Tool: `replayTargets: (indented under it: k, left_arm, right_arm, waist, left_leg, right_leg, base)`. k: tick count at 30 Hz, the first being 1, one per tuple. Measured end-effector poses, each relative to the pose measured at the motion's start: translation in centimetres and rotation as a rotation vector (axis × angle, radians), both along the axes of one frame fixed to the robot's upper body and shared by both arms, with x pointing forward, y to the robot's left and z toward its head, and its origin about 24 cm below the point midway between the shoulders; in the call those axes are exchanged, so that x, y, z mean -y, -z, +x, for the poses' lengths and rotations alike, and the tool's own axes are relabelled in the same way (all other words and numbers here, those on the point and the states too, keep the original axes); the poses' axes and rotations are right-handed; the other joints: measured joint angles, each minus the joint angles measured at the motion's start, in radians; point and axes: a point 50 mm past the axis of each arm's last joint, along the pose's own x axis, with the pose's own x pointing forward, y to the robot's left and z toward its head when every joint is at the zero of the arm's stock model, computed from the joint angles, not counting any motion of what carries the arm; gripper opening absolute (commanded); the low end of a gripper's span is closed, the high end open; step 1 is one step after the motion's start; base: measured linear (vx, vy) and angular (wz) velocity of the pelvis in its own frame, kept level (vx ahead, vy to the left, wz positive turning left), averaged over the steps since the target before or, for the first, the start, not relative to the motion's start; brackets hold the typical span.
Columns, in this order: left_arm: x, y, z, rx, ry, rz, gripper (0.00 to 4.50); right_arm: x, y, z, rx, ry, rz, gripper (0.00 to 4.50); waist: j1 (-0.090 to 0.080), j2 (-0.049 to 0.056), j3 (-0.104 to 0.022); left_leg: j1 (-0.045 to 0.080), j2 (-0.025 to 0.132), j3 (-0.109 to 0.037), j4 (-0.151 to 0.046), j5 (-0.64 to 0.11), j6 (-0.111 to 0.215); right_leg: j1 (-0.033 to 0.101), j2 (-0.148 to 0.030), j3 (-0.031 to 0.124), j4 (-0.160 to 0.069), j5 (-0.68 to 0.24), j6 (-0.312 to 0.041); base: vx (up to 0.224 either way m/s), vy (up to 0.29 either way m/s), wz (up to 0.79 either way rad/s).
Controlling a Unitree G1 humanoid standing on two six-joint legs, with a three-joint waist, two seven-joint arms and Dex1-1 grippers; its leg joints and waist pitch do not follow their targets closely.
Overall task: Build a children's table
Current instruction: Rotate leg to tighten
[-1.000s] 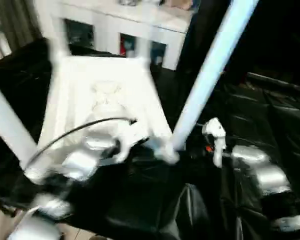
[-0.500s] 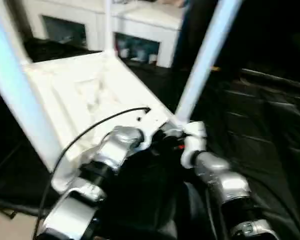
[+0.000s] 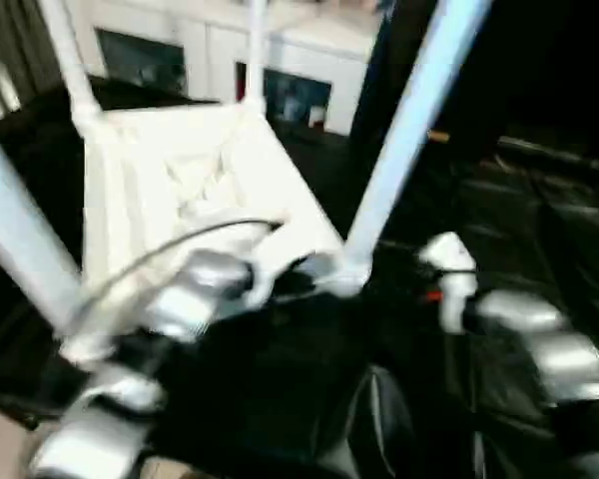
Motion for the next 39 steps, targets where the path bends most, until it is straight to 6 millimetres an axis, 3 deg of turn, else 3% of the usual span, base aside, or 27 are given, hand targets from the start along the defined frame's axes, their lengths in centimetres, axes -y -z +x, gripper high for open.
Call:
replayTargets:
  k: [6,9,14,16,22,34,39]
  left_arm:
    - [-2.2,-0.4,-1.8,-0.075,0.128,0.011,0.0]
    - [-2.3,-0.5,-2.2,-0.085,0.16,0.013,0.0]
    - [-2.3,-0.4,-2.3,-0.081,0.159,0.007,0.0]
    - [-2.4,-0.4,-2.3,-0.08,0.152,0.0,0.45]
    - [-2.4,-0.3,-2.4,-0.089,0.136,-0.014,0.84]
    - [-3.0,-0.3,-2.4,-0.101,0.135,-0.004,0.84]
    - [-3.1,-0.3,-2.3,-0.104,0.132,0.003,0.34]
  right_arm:
    - [-0.6,0.1,-0.5,-0.014,-0.115,-0.01,4.19]
    - [-1.2,0.3,-0.6,-0.007,-0.155,-0.016,4.42]
    - [-1.8,0.9,-0.6,-0.004,-0.17,-0.034,4.42]
    - [-1.9,1.0,-0.6,-0.001,-0.174,-0.034,4.5]
    - [-2.2,0.1,0.0,0.035,-0.197,-0.031,4.5]
    - [-2.1,0.4,0.0,0.037,-0.2,-0.029,4.5]
    - [-2.6,0.6,0.0,0.034,-0.209,-0.009,4.5]
  waist:
    - [-0.001,0.0,0.0]
    - [0.007,0.0,0.0]
    - [0.01,-0.001,0.0]
    - [0.011,-0.001,0.0]
    - [0.014,-0.002,-0.001]
    - [0.006,-0.003,-0.001]
    - [0.001,-0.002,-0.001]
  left_leg:
    - [-0.002,0.0,0.0,0.0,0.0,0.0]
    - [-0.002,0.0,0.001,0.0,0.0,0.0]
    - [-0.003,0.0,0.001,0.0,0.0,0.0]
    - [-0.002,0.0,0.001,0.001,0.0,0.0]
    - [-0.003,0.0,0.001,0.001,0.0,0.0]
    - [-0.002,0.0,0.001,0.002,0.0,0.0]
    - [-0.001,0.0,0.001,0.002,0.0,0.0]
  right_leg:
    - [-0.001,0.0,0.0,0.0,0.001,-0.005]
    - [-0.001,0.0,0.0,0.0,0.0,-0.005]
    - [0.0,-0.001,0.001,0.0,0.0,-0.005]
    - [0.0,-0.001,0.001,0.001,0.0,-0.005]
    - [0.0,-0.001,0.001,0.001,0.0,-0.005]
    - [-0.001,0.0,0.001,0.003,0.0,-0.005]
    - [0.0,0.0,0.001,0.004,0.0,-0.005]
  base:
    - [0.0,0.0,0.0]
    - [0.0,0.0,0.0]
    - [0.0,0.0,0.0]
    - [0.0,0.0,0.0]
    - [0.0,0.0,0.0]
    - [0.0,0.0,0.0]
    - [0.0,0.0,0.0]
